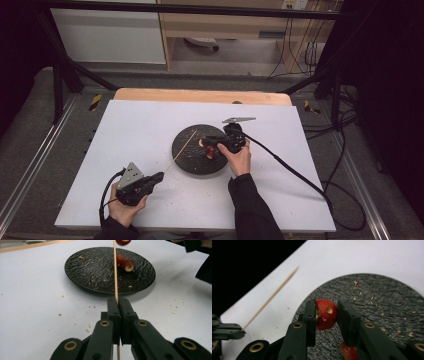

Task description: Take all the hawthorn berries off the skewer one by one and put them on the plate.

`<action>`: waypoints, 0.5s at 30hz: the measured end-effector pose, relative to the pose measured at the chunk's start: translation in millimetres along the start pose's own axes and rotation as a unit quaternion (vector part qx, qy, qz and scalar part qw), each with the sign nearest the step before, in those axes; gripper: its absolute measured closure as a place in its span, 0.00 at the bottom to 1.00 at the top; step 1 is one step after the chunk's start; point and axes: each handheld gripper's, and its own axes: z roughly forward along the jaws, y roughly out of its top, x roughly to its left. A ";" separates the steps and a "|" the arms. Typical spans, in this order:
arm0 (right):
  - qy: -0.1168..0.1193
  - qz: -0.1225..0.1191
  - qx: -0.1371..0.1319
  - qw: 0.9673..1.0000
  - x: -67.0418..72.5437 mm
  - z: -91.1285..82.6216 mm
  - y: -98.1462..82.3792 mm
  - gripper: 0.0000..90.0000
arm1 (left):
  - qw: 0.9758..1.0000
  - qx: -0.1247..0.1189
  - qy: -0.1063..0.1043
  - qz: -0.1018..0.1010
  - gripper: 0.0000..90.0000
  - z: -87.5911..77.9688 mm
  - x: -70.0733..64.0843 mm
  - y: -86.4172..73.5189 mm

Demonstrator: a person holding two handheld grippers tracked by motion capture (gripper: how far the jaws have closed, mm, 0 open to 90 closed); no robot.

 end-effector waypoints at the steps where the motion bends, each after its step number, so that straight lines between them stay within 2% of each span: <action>1: -0.003 -0.002 0.003 1.000 0.6 4.1 -2.2 0.78 | 1.000 0.001 0.000 0.000 0.99 0.4 0.3 -0.1; 7: -0.012 -0.011 0.028 0.999 1.5 25.2 -17.0 0.78 | 1.000 0.002 0.003 -0.001 0.99 0.8 1.2 -0.6; 15: -0.022 -0.024 0.050 0.998 1.2 33.7 -25.7 0.77 | 1.000 0.004 0.004 -0.001 0.99 1.7 0.8 -0.6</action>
